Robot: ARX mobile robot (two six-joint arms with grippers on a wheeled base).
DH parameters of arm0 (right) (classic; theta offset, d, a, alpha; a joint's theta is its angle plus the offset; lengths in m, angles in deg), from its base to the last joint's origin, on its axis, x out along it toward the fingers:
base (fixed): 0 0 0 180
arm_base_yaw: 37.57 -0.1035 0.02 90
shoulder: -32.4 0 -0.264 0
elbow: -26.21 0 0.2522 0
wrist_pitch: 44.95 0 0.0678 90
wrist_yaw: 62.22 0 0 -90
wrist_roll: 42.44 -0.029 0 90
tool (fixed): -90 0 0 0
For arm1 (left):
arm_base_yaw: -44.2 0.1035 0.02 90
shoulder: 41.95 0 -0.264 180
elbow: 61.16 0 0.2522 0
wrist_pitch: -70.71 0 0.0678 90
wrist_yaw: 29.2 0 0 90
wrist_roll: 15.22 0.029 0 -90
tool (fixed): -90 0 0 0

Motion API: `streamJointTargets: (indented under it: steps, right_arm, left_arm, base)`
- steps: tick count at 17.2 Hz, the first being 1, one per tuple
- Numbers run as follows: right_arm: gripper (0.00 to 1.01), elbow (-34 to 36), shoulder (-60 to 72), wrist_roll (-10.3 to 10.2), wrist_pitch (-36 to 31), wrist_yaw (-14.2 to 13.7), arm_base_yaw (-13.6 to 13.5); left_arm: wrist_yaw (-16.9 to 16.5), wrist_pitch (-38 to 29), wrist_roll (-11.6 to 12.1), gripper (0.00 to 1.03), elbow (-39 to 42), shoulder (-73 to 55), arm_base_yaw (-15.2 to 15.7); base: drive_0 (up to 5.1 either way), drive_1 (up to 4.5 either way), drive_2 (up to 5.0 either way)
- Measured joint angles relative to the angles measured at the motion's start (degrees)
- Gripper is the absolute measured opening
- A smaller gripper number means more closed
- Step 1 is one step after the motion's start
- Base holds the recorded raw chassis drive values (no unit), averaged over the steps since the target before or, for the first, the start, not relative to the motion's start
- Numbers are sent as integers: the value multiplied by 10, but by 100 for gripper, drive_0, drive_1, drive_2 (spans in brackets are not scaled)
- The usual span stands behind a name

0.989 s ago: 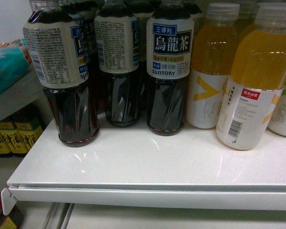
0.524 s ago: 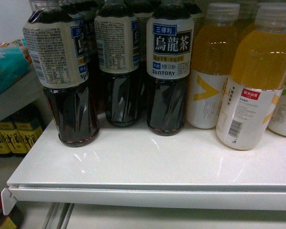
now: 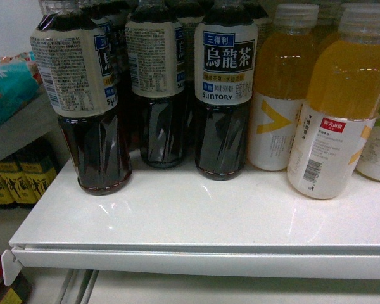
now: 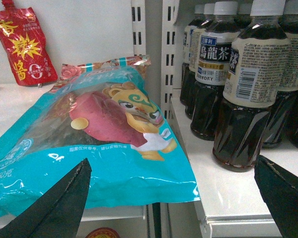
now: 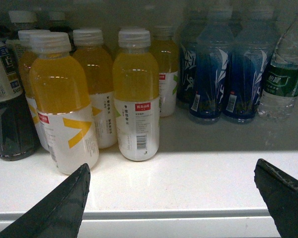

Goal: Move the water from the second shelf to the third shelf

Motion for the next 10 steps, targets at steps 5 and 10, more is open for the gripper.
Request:
streamJointTargets:
  steps: [5,10]
  right_arm:
    - [98,0,0,0,0,0,0]
    - [98,0,0,0,0,0,0]
  left_arm:
    - [0,0,0,98,0,0,0]
    - [0,0,0,98,0,0,0]
  base:
    - [0,0,0]
    - [0,0,0]
